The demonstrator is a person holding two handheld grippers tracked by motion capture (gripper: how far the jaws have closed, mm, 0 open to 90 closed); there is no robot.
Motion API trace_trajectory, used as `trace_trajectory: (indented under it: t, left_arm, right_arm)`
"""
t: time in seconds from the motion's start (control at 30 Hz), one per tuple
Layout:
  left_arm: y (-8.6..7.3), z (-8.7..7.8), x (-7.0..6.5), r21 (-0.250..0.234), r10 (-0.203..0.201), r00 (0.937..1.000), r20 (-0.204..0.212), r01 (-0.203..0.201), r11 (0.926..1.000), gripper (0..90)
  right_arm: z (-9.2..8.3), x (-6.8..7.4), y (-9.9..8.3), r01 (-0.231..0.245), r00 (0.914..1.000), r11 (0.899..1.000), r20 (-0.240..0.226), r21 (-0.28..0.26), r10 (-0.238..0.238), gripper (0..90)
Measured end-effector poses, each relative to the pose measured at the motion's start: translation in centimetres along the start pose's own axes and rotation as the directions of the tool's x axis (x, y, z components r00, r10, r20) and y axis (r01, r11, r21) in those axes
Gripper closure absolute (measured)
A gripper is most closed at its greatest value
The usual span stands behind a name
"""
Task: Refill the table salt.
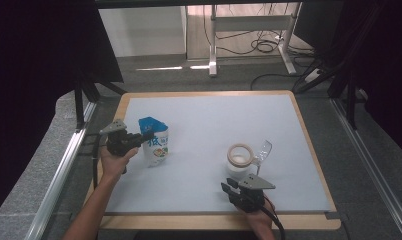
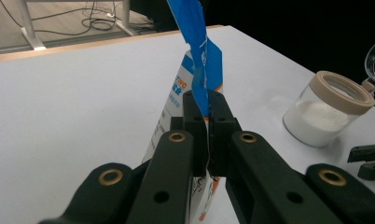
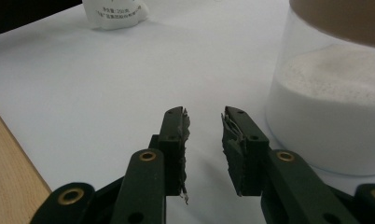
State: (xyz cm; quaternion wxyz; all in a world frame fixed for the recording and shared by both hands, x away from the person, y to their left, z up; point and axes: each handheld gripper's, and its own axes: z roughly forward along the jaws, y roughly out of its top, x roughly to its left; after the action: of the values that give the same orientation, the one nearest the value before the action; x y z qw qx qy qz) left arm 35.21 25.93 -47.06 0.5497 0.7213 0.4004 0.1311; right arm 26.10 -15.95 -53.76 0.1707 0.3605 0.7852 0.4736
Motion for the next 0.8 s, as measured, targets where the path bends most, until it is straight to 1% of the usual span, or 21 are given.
trace_trajectory:
  t: [0.03, 0.23, 0.47, 0.5, 0.63, 0.8]
  left_arm:
    - [-0.2, -0.2, -0.1, -0.001, 0.001, 1.0000, 0.000, -0.001, 1.0000, 88.9]
    - [-0.7, -0.9, -0.3, -0.007, 0.031, 0.9990, -0.032, -0.031, 0.9995, 87.9]
    - [-0.8, -1.4, -0.1, -0.026, 0.031, 0.9980, -0.055, -0.032, 0.9991, 83.8]
    - [-0.8, -1.3, -0.1, -0.029, 0.032, 0.9979, -0.057, -0.034, 0.9990, 80.6]
    - [-0.6, -1.0, -0.2, -0.031, 0.031, 0.9985, -0.045, -0.033, 0.9990, 77.4]
    - [-0.6, -0.6, -0.3, -0.031, 0.029, 0.9988, -0.039, -0.030, 0.9991, 72.9]
  right_arm:
    - [0.0, 0.0, 0.0, -0.001, 1.0000, 1.000, 0.000, -0.001, 0.001, 69.4]
    - [0.0, 0.0, 0.0, -0.001, 1.0000, 1.000, 0.002, -0.005, 0.001, 68.9]
    - [0.0, 0.0, 0.0, -0.001, 1.0000, 1.000, 0.005, -0.006, 0.001, 68.4]
    - [0.0, 0.0, 0.0, 0.000, 1.0000, 1.000, 0.005, -0.006, 0.000, 68.3]
    - [0.0, 0.0, 0.1, 0.000, 1.0000, 1.000, 0.005, -0.007, 0.000, 68.3]
    - [0.0, 0.0, 0.1, -0.001, 1.0000, 1.000, 0.005, -0.008, 0.001, 68.3]
